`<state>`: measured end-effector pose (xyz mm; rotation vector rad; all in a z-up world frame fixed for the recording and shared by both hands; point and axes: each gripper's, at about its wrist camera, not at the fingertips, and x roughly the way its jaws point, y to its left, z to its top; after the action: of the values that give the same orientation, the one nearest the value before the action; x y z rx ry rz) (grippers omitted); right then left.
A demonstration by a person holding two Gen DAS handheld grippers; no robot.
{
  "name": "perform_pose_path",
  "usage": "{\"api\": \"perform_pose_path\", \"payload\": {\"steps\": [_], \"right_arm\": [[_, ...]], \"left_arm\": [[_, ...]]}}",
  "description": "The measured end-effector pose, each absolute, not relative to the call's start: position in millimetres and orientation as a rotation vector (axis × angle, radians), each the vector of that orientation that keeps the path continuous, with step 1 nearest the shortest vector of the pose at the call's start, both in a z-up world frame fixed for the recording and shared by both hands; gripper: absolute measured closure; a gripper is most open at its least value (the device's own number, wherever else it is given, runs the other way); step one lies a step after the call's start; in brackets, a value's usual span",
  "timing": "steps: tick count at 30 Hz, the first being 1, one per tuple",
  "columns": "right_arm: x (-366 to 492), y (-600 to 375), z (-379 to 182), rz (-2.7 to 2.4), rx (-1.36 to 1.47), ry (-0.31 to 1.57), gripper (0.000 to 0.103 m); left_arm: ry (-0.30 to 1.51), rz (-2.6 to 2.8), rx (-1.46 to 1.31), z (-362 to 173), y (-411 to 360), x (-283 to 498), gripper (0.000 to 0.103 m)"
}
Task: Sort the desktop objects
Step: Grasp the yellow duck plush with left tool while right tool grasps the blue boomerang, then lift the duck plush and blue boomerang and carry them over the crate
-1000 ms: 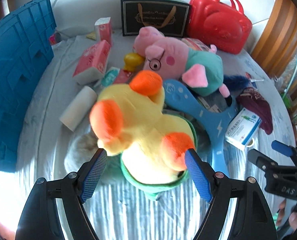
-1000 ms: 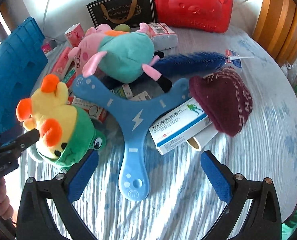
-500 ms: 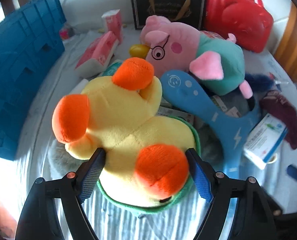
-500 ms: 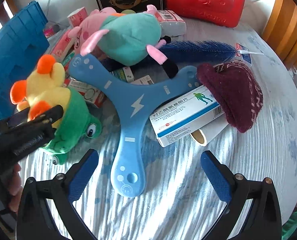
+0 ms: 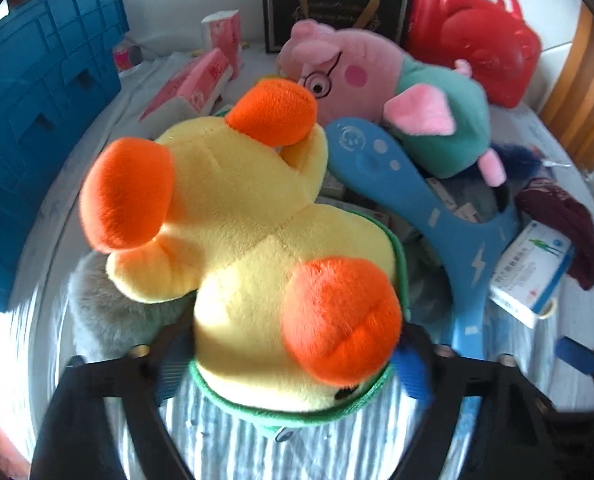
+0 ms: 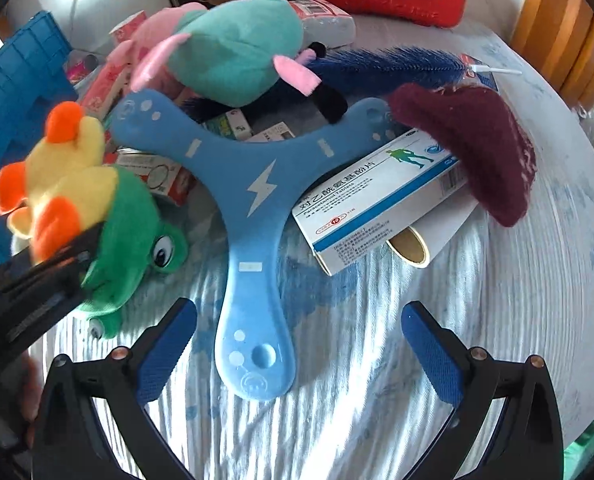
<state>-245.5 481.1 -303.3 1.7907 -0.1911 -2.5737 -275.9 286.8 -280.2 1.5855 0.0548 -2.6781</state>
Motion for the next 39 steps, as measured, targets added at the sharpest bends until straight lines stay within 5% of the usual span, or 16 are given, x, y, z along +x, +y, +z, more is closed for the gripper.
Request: {"api": "perform_pose_path", "payload": {"steps": [5,7,9,18,20,39], "right_arm": [[-256.0,472.6,-318.1,-2.545,1.793,-0.257,0.000],[-262.1,467.2,-323.5,-2.534,1.792,-0.247,0.028],[-268.6,463.4,-329.1,-2.526,1.803,-0.240,0.039],[-289.9,459.4,-335.6,-2.564,1.757,-0.227,0.040],[-290.3,453.5,-334.6,-2.580,1.747,-0.163,0.066],[-230.4,430.9,-197.4,-2.753,1.386,-0.020,0.067]], "left_arm": [[0.045,-2.705,1.599,-278.2,279.3,-260.8,0.031],[0.024,-2.713,1.594,-278.8,279.8,-258.9,0.030],[0.022,-2.713,1.593,-280.1,280.0,-261.2,0.029],[-0.014,-2.732,1.553,-281.5,286.9,-275.3,0.025],[-0.023,-2.747,1.537,-279.2,287.0,-275.5,0.029],[0.009,-2.904,1.185,-166.0,259.9,-230.5,0.036]]}}
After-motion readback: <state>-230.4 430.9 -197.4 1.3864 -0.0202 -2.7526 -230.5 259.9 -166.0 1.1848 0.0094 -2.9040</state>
